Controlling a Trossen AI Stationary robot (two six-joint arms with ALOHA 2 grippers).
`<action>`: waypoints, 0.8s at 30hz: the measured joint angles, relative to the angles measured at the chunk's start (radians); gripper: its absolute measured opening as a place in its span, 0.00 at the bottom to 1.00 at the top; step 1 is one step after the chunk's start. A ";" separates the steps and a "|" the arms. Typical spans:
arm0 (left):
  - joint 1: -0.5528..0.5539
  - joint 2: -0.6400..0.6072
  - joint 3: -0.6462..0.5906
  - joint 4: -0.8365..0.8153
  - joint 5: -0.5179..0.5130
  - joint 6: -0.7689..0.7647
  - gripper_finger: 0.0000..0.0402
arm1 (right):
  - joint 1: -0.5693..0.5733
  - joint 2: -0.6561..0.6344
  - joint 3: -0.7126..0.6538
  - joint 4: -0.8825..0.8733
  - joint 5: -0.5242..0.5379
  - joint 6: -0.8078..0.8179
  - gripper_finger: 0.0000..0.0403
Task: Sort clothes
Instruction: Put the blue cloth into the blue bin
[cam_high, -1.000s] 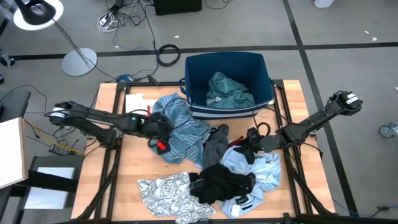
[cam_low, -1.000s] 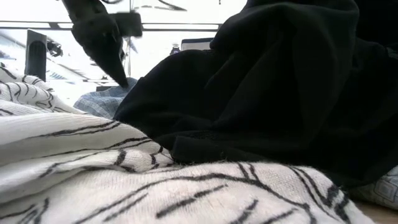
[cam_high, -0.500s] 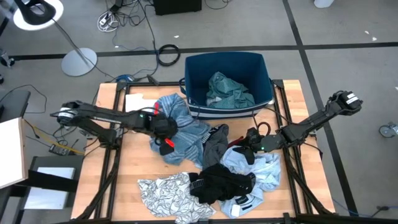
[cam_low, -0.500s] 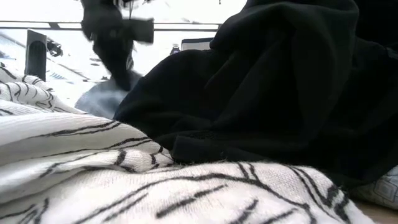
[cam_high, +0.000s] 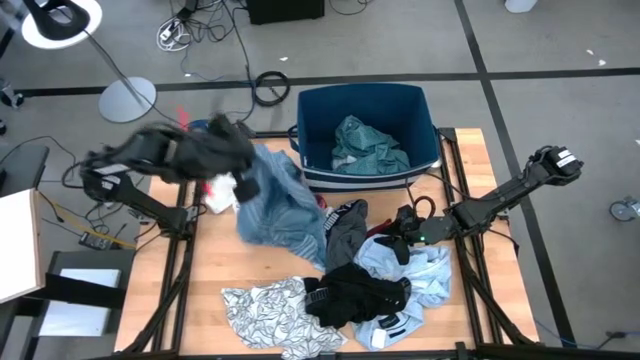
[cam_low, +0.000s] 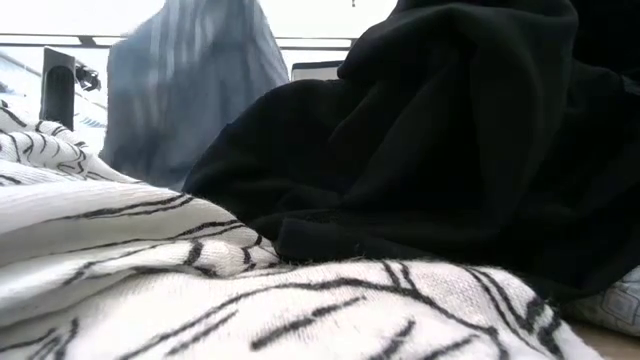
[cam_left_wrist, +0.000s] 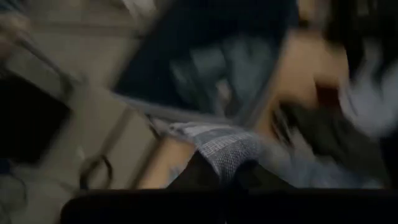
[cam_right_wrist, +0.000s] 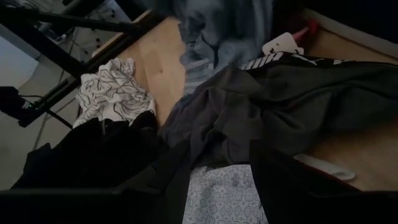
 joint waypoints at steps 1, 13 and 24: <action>0.005 -0.001 0.037 0.038 -0.023 0.033 0.00 | 0.000 0.000 0.000 0.000 0.000 0.000 0.41; 0.192 0.064 0.128 0.878 0.109 0.437 0.00 | 0.000 0.000 0.000 0.002 0.000 -0.006 0.41; 0.402 0.353 0.193 1.685 0.498 0.291 0.00 | 0.000 0.000 0.000 0.002 0.000 -0.027 0.41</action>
